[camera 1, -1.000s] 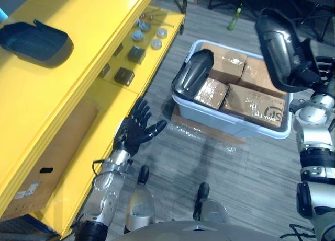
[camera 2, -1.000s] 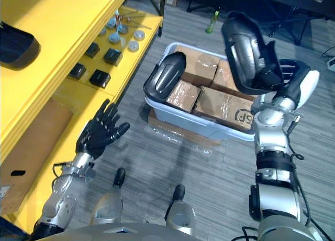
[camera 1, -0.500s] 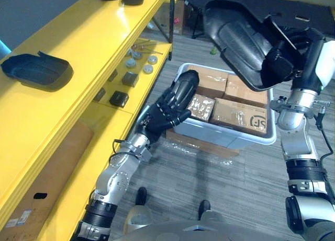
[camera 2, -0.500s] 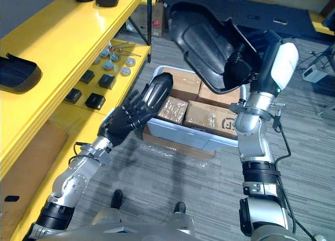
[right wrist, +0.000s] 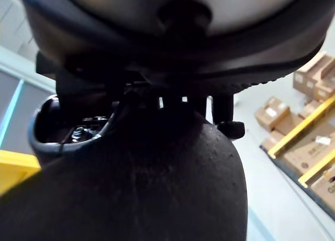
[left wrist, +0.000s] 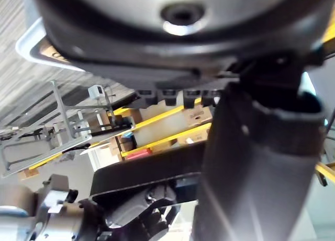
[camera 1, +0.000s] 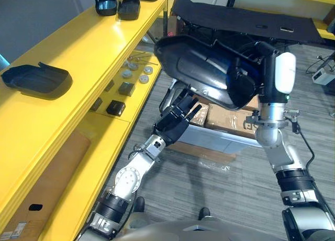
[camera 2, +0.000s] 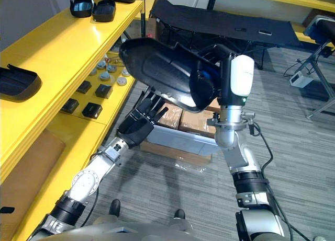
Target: Walk over and take three plastic housings, then place them on the shelf
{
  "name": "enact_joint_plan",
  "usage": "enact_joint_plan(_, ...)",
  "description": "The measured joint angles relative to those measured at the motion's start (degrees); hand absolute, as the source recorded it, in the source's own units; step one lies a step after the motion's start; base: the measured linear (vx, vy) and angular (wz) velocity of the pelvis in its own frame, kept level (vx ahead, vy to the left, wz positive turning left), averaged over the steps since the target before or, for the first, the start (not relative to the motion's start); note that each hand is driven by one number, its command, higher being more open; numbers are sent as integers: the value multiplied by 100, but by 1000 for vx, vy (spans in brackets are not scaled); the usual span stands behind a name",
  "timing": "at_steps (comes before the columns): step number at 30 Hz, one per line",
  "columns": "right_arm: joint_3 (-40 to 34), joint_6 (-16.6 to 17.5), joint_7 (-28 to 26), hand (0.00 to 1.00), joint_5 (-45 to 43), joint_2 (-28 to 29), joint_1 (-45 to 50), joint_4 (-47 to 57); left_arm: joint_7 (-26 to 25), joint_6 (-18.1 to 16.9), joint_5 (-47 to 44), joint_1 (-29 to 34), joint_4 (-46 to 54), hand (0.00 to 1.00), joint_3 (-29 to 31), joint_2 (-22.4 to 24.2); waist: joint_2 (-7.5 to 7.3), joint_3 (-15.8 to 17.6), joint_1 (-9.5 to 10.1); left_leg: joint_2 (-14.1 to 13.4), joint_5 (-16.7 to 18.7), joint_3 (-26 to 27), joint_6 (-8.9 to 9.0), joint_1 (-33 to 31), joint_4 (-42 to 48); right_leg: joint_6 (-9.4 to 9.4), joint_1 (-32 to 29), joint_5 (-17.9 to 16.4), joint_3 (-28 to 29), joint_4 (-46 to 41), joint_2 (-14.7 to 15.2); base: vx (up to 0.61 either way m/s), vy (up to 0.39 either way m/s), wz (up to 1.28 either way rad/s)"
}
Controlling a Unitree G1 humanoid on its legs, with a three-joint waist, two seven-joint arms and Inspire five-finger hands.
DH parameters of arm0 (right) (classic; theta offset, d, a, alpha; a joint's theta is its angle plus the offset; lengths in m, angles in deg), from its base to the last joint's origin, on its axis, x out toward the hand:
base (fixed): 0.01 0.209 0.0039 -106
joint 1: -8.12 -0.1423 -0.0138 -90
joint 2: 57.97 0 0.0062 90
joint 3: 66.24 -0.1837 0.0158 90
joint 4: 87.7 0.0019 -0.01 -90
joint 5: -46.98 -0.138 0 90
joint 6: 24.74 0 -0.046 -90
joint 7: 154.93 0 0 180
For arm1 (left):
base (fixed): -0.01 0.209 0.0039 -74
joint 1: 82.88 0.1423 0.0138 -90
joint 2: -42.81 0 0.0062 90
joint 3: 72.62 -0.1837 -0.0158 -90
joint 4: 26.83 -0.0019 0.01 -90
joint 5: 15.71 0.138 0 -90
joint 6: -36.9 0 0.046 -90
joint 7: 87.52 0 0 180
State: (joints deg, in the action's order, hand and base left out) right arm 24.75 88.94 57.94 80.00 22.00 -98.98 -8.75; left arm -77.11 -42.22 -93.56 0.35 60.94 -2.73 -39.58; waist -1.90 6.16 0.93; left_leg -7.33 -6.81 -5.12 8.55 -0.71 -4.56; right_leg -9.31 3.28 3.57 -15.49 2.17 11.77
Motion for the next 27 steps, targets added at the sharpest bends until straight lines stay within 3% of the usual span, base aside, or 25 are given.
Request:
enact_joint_plan(10,701,435,-264,0,35,237,144,-3,-42,-409,-286,-74,-88,100,-360,123,-109,-71,18,18,-6,-122,-7,-5,19,-2,129,0,-155,62,2,-24,-6,6)
enact_joint_plan(16,764,435,-375,0,22,451,354,-12,-253,-759,-326,-71,-284,100,-439,122,-176,-114,40,28,-8,-143,-8,-2,19,-12,178,9,-190,98,5,-8,-2,2)
enact_joint_plan(17,783,435,-376,0,-12,455,395,-25,-286,-838,-325,-71,-283,0,-457,123,-196,-127,41,28,-8,-143,-8,-1,19,-12,180,9,-191,99,4,0,0,0)
enact_joint_plan(27,926,522,-345,0,-28,783,680,-206,-928,-1583,188,-64,-284,0,-388,166,-237,-154,42,28,-7,-138,-8,5,24,-10,192,11,-190,110,4,0,0,0)
